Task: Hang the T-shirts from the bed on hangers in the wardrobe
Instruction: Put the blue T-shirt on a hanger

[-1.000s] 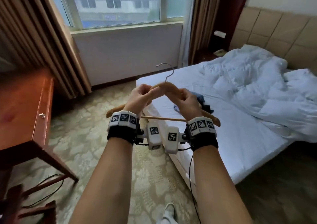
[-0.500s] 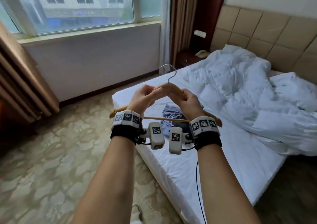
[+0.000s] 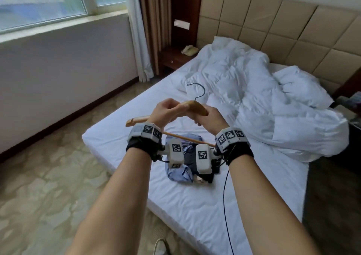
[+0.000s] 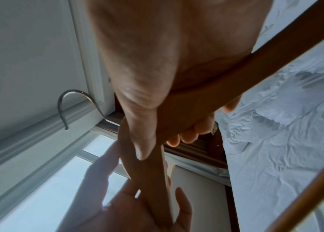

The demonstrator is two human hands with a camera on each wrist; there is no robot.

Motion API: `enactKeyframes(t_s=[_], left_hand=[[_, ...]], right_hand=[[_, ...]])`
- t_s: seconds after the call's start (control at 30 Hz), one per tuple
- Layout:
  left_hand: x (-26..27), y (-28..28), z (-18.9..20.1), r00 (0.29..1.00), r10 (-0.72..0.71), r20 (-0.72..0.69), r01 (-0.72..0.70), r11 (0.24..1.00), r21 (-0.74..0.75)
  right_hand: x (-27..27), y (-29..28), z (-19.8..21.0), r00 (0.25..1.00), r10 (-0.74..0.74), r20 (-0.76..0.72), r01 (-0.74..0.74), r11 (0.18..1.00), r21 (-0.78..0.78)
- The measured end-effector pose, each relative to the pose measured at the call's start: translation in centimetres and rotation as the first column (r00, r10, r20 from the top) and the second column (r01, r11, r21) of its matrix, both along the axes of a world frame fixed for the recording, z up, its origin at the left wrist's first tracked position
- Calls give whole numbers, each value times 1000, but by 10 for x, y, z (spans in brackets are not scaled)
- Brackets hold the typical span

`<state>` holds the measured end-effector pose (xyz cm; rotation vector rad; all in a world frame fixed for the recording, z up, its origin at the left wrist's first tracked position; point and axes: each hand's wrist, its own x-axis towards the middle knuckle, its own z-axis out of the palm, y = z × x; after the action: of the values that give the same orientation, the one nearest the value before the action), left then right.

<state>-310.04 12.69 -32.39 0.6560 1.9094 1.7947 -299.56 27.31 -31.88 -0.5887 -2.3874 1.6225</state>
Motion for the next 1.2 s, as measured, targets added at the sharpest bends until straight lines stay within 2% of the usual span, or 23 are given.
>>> enactKeyframes(t_s=[0.33,0.57,0.7,0.8,0.9,1.0,1.07,1.13,1.2], left_hand=[[-88,68,-53,970,-187,155,201,976,-79],[-127,131,-97,950,-216,224,271,929,-254],[-144,165,-117,932,-276,234,349,861,-371],[-153,189,-132,918,-332,218,397,780,-484],[-162,209,-146,901,-318,294,433,704,-563],[-169,223,-161,837,-347,423,548,531,-647],[-175,229,-179,796,-359,487,605,466,-645],[-183,236,-203,828,-337,447,560,480,-675],[-192,242,-230,885,-285,369,466,527,-711]], right_hand=[[-69,47,-39,985,-41,169,64,989,-130],[-105,110,-92,953,-103,285,146,980,-134],[-117,147,-125,933,-139,333,182,978,-101],[-123,171,-148,908,-161,388,202,977,-69],[-127,189,-173,880,-160,448,199,979,-41],[-125,202,-192,822,-179,540,219,976,-10],[-122,211,-209,780,-191,596,254,967,-22],[-122,219,-226,746,-196,636,278,960,-29],[-122,225,-244,723,-213,657,303,953,-25]])
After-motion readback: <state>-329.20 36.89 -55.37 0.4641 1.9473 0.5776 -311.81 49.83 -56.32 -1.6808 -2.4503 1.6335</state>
